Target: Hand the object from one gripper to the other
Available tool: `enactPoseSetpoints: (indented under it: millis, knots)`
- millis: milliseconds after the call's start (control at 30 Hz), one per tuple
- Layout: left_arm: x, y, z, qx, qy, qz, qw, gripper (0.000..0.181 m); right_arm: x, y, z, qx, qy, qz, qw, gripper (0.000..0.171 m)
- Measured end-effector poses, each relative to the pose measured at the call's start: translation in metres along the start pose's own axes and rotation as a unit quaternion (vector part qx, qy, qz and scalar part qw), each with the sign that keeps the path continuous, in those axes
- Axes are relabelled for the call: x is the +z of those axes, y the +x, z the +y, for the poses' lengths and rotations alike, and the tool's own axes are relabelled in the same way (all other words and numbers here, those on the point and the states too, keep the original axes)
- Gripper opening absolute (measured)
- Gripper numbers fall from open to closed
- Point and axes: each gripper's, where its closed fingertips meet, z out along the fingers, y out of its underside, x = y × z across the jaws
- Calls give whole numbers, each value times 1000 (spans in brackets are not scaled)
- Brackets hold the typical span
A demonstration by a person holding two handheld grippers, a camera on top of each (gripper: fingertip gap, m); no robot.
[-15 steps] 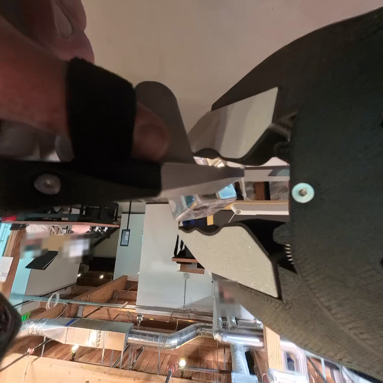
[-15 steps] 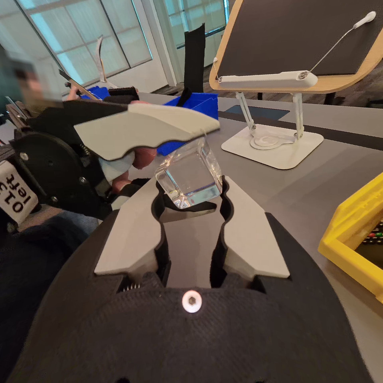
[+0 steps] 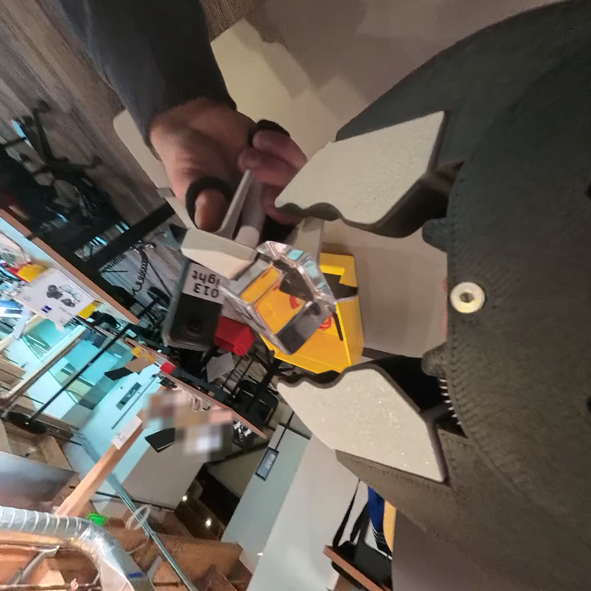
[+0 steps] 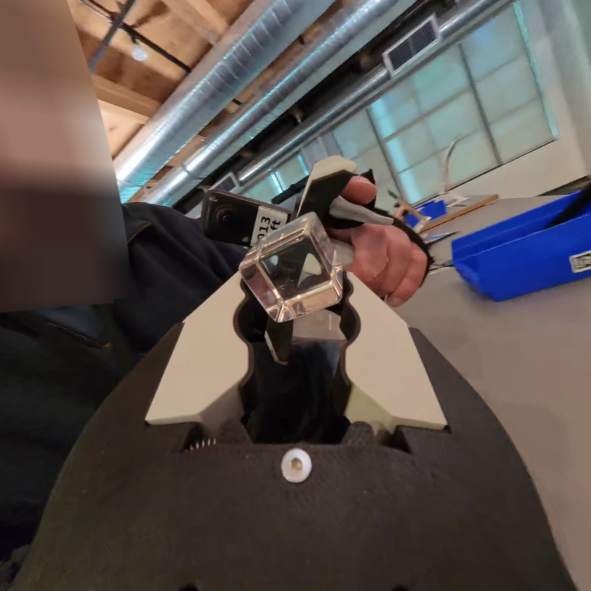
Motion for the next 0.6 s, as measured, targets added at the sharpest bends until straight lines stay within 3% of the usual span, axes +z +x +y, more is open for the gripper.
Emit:
enactPoseSetpoints:
  millis: [200, 400, 600]
  knots:
    - [1, 7, -12, 19, 16, 11, 1000, 68, 6, -8, 8, 8, -19, -37, 999, 51]
    - [2, 7, -9, 14, 4, 13, 1000, 66, 4, -7, 7, 26, -12, -41, 999, 52]
    - [6, 4, 11, 62, -69, -15, 996, 66, 1, 16, 3, -5, -16, 68, 998, 59]
